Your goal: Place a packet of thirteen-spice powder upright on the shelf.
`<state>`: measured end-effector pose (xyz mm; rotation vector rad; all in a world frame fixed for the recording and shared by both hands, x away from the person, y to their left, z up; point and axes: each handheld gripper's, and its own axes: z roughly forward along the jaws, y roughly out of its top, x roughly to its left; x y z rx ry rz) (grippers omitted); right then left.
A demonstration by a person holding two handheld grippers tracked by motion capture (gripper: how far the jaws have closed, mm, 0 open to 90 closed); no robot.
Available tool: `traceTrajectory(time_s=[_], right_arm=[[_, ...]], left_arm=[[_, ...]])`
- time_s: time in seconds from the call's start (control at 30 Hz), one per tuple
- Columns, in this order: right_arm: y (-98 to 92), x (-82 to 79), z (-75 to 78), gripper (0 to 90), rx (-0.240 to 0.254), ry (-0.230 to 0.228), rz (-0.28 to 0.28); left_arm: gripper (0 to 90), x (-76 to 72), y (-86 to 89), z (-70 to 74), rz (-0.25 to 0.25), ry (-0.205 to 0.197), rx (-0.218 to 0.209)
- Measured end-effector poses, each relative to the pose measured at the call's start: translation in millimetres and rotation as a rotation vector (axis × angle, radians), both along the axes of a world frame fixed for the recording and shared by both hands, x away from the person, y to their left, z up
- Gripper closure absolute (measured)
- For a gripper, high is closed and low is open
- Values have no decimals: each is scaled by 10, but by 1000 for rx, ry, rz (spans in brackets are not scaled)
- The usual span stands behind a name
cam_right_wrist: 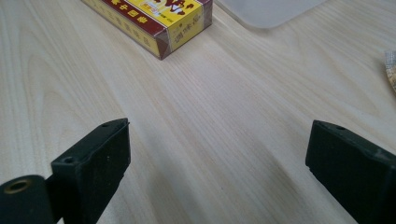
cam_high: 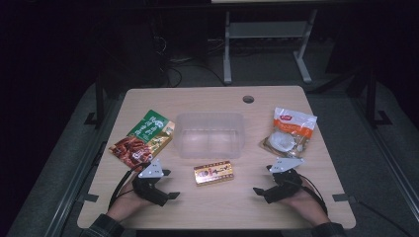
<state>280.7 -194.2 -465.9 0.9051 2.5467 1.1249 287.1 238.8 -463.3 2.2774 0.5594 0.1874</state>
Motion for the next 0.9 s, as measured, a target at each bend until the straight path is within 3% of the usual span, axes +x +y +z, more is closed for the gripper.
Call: traceTrajectory(time_s=[0.13,0.47,0.6,0.67,0.77,0.87,0.9], right_arm=[[9,-9,45,133,17,7,16],[103,-20,145,161,55,-3,35],[208,14,201,170,38,-4,68],[280,33,236,209,24,-14,78],[400,58,285,319,65,-17,90],[458,93,298,393,64,-17,93],[520,116,313,466,77,-6,96]], left_arm=[[126,-9,-5,1,1,1,-2],[126,-11,14,-2,12,7,-8],[126,-11,10,10,7,1,-6],[127,-19,12,14,11,0,-12],[127,-25,16,30,6,-1,-20],[127,-29,16,40,-1,-6,-20],[126,-46,20,47,0,-7,-33]])
